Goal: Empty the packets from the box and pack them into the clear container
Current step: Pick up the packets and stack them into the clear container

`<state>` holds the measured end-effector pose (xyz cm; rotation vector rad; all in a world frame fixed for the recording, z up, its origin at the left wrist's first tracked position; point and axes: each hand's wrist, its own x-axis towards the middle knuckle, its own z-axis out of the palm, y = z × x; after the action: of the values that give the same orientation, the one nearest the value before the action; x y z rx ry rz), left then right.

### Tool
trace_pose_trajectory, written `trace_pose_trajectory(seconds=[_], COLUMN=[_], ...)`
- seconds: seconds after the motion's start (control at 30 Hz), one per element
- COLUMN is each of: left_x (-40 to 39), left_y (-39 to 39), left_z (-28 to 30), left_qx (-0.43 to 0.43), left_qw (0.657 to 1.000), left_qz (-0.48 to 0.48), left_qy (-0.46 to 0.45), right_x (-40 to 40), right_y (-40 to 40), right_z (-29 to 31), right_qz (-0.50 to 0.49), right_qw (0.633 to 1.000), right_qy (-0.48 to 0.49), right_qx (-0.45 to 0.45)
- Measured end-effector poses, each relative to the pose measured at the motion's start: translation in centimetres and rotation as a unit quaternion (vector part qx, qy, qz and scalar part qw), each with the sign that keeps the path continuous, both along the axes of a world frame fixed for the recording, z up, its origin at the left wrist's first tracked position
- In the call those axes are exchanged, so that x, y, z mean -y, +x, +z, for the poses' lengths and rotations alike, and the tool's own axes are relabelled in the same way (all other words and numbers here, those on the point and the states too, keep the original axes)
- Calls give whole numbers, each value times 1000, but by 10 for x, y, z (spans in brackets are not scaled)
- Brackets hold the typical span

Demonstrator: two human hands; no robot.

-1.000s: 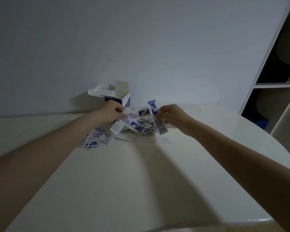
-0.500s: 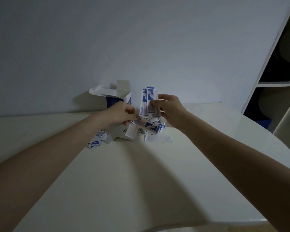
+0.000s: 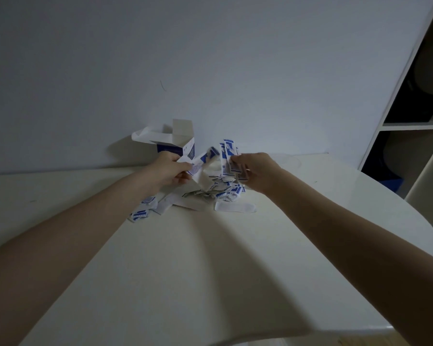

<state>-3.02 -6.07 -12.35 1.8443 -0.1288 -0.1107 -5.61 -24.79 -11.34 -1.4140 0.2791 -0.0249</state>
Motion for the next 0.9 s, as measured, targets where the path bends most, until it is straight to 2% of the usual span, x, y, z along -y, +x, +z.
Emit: trace_pose_trajectory(seconds=[0.07, 0.17, 0.27, 0.37, 0.53, 0.67, 0.73, 0.8, 0.9], left_x=[7, 16, 13, 6, -5, 2, 7, 9, 11], left_y=[-6, -14, -16, -15, -11, -14, -15, -15, -18], left_z=[0, 1, 4, 5, 1, 4, 7, 8, 10], left_qx=[-2, 3, 9, 52, 92, 131, 154, 213, 331], left_qw=[999, 998, 996, 995, 992, 988, 984, 971, 928], left_qz=[-30, -70, -91, -82, -43, -25, -12, 31, 99], left_qy=[-19, -3, -16, 32, 81, 80, 83, 103, 139], right_x=[-7, -16, -17, -8, 6, 1, -2, -2, -2], right_y=[-1, 0, 3, 5, -7, -11, -10, -7, -10], right_z=[-6, -8, -2, 8, 15, 11, 9, 6, 1], right_qz=[25, 73, 75, 68, 228, 292, 278, 232, 227], right_qw=[1000, 997, 997, 996, 966, 948, 955, 972, 970], right_qy=[9, 25, 7, 9, -94, -108, -92, -41, 81], right_qx=[-12, -2, 19, 61, 73, 63, 46, 0, -40])
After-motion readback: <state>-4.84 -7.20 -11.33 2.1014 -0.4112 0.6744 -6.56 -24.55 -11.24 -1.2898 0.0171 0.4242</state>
